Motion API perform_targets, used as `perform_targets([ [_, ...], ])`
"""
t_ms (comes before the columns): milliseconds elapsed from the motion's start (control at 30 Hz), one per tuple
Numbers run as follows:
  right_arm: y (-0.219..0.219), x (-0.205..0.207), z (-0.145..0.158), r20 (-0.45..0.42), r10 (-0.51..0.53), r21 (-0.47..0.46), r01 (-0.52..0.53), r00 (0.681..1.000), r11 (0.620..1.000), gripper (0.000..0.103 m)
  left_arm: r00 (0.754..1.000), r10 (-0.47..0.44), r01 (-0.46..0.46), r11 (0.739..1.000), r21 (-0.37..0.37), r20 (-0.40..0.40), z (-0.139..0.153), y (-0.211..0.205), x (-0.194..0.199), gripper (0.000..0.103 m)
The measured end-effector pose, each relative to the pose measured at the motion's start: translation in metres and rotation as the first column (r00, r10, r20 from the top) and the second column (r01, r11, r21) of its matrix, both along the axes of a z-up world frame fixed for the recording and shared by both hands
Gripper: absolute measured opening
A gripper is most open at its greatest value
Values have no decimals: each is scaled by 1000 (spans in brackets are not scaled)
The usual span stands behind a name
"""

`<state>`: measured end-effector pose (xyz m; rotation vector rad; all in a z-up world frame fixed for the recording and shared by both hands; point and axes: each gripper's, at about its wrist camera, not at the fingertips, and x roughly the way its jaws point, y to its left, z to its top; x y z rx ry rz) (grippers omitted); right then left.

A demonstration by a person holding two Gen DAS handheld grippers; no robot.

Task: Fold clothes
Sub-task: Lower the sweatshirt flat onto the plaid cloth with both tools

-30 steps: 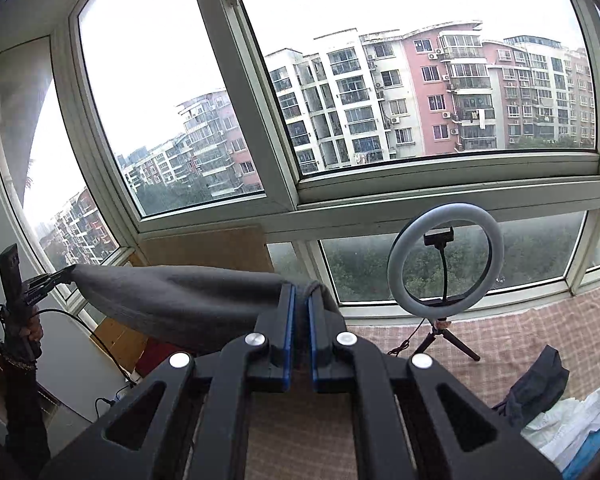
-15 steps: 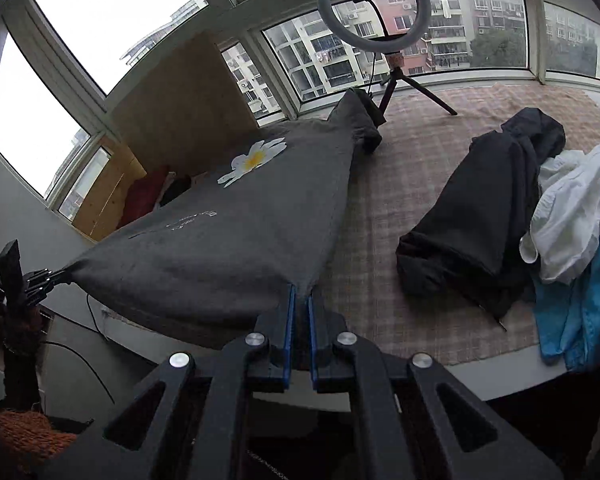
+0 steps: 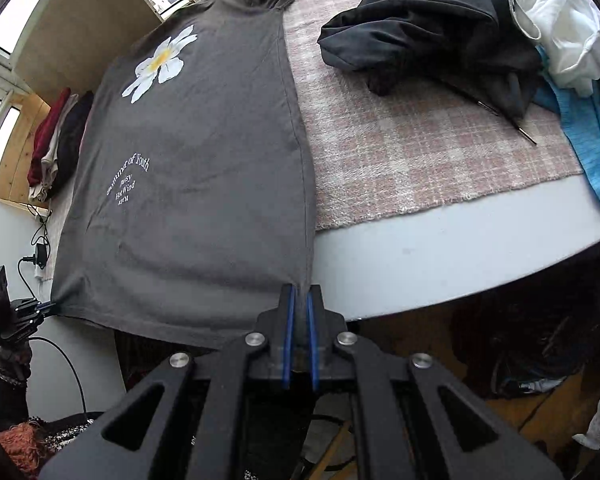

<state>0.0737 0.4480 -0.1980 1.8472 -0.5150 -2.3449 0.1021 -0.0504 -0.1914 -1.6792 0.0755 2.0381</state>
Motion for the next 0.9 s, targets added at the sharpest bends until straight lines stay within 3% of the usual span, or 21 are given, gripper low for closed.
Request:
perform_targets([
  [200,-3,4,11,-21,6,18,-6,1000,1000,6,1000,-18,18,1000,-22,-1,-4,-1,9,4],
  [267,0,4,13,-26,-9,-22,9,1000,1000,6,1000,-22,22,999,-36,-4,-3,-2,9,4],
  [400,9,8,29,-89,-39,-51,35,995,998,6,999,-41,41,999,-1,-29,8,3,12,5],
  [433,9,7,28,-85,-36,-12,35,996,999,6,999,-54,54,998,-14,-10,2,6,13,6],
  [567,3,-4,-6,71,10,155,-21,997,988,7,992,-91,101,988,-121,87,-30,12,16,6],
  [633,2,-5,-2,82,18,208,-35,996,977,13,996,-60,68,991,-115,68,-19,2,18,6],
  [667,4,-5,6,65,19,191,-31,998,981,15,997,-45,51,992,-112,58,-14,-3,18,6],
  [733,10,-13,30,4,9,155,-9,1000,988,31,999,-14,18,994,-106,40,-4,-13,20,6],
  [833,7,-62,50,-48,47,153,-39,998,987,34,999,28,-30,996,-81,-17,23,-11,14,5],
  [900,4,-99,62,-78,79,158,-66,994,985,35,998,0,-2,999,-32,-57,39,13,7,5],
])
